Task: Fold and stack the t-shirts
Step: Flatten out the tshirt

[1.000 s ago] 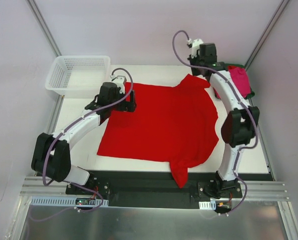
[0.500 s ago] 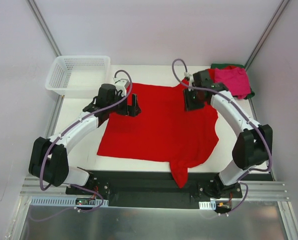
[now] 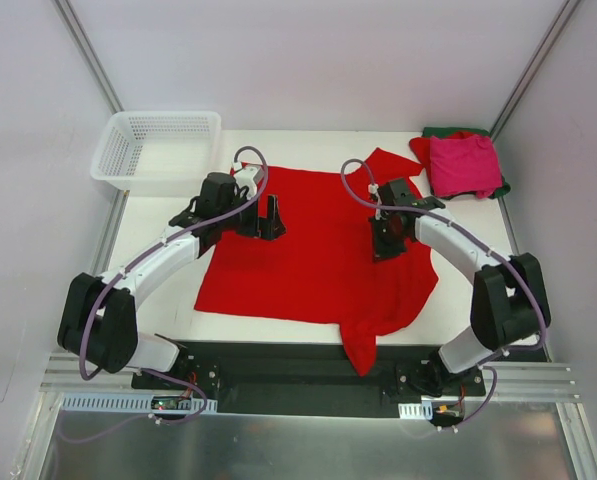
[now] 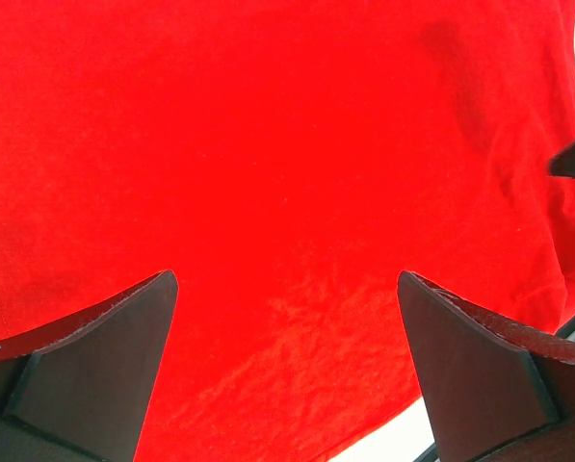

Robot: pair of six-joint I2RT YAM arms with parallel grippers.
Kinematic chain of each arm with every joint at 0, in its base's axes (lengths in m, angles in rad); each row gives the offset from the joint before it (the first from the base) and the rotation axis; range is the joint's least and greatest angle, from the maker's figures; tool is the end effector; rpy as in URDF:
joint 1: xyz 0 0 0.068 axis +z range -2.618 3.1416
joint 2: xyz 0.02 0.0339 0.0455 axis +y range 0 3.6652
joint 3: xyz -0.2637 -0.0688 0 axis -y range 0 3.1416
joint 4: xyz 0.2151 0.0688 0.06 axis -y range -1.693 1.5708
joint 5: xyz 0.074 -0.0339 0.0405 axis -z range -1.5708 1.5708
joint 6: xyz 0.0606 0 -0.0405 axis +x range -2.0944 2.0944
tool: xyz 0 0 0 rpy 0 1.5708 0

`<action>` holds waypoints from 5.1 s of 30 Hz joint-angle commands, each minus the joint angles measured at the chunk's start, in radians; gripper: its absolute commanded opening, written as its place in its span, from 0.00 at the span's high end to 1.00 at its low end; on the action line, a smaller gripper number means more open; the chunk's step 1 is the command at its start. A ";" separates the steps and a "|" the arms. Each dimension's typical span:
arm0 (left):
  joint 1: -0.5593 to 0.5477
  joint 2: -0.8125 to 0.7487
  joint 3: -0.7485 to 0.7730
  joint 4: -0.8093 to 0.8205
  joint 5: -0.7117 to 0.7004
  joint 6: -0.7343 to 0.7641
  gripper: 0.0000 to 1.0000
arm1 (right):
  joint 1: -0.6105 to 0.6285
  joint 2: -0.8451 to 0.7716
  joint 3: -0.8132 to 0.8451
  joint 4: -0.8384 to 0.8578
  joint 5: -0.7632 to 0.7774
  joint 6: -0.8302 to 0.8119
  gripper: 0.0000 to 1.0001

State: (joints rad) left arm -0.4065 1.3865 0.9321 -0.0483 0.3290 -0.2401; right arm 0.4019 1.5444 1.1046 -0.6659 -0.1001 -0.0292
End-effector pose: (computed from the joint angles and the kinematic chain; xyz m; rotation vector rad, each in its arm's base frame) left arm 0.2737 -0.1391 0.2689 0.3831 2.0927 -0.7311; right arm 0.2677 0.1204 0.2198 -0.6070 2.6228 0.2506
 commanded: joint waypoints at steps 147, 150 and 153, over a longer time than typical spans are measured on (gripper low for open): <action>0.213 1.094 1.258 -0.545 -0.274 0.025 1.00 | -0.069 -0.129 0.008 0.098 0.204 0.043 0.98; 0.212 1.076 1.251 -0.507 -0.217 0.048 0.95 | -0.071 -0.141 0.000 0.100 0.207 0.043 0.98; 0.206 1.008 1.193 -0.446 -0.142 0.059 0.73 | -0.071 -0.162 -0.014 0.098 0.204 0.040 0.97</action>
State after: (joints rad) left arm -0.2073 2.4668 2.1551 -0.5545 0.1009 -0.1959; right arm 0.3412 1.4517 1.0950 -0.5568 0.0975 0.0212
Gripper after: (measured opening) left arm 0.130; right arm 0.026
